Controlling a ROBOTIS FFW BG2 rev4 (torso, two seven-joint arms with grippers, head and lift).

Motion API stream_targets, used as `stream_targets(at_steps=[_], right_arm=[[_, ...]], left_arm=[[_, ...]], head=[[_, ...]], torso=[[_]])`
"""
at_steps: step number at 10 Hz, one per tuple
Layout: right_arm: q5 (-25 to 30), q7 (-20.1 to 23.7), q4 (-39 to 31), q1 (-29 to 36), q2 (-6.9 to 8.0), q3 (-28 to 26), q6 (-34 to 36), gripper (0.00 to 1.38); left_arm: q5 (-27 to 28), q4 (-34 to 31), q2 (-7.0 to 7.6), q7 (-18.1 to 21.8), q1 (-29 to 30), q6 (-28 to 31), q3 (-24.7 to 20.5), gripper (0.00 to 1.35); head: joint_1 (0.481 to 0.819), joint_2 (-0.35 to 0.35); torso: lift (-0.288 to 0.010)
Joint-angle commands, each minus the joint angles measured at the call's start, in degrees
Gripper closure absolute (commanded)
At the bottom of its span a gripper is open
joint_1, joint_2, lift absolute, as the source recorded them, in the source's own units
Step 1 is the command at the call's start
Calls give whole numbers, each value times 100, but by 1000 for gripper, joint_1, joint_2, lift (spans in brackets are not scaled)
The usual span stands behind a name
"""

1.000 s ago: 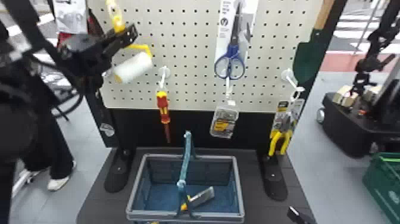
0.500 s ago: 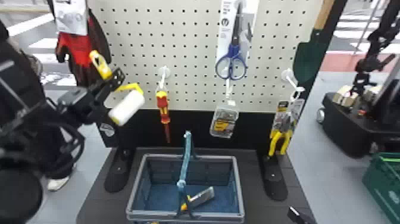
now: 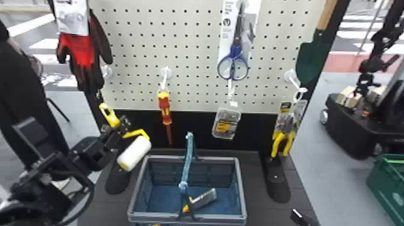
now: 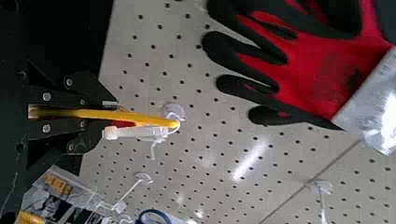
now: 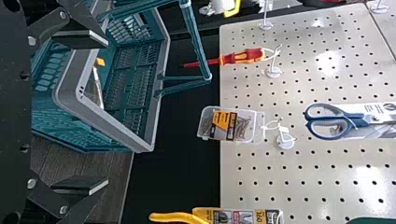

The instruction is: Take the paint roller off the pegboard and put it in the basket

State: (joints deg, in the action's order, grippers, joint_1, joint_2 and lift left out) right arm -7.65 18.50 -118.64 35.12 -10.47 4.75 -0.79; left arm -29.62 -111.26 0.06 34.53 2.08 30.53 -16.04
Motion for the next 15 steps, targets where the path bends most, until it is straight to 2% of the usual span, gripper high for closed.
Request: stream_targets(at_steps=[1, 3, 8, 9, 10, 11, 12, 13, 15], right_arm=[[0, 5, -12, 10, 1, 0, 0, 251], [-9, 5, -26, 10, 1, 9, 0, 251], [-27, 5, -41, 23, 1, 18, 0, 251], [-27, 5, -41, 23, 1, 18, 0, 251], [-27, 5, -41, 23, 1, 18, 0, 251], [-27, 5, -41, 23, 1, 18, 0, 251], [-35, 5, -41, 35, 1, 18, 0, 251], [-35, 5, -41, 35, 1, 18, 0, 251], [-35, 5, -41, 35, 1, 18, 0, 251]], left_arm=[[-255, 403, -21, 10, 79, -56, 181, 1219], [-290, 951, -15, 72, -32, -197, 523, 1219], [-316, 1978, -21, 300, -327, -390, 1051, 1217], [-316, 2048, -21, 300, -327, -408, 1068, 1154], [-316, 2076, -21, 300, -315, -504, 1068, 918], [-307, 2076, -21, 291, -303, -566, 1077, 524], [-246, 2076, -21, 300, -327, -583, 1095, 216], [-211, 2076, -21, 309, -352, -575, 1112, 78], [-220, 2076, -21, 318, -340, -583, 1086, 107]], head=[[549, 0], [549, 0], [549, 0], [549, 0], [549, 0], [549, 0], [549, 0], [549, 0], [549, 0]], torso=[[-100], [-100], [-100], [-100], [-100], [-100], [-100], [-100], [-100]])
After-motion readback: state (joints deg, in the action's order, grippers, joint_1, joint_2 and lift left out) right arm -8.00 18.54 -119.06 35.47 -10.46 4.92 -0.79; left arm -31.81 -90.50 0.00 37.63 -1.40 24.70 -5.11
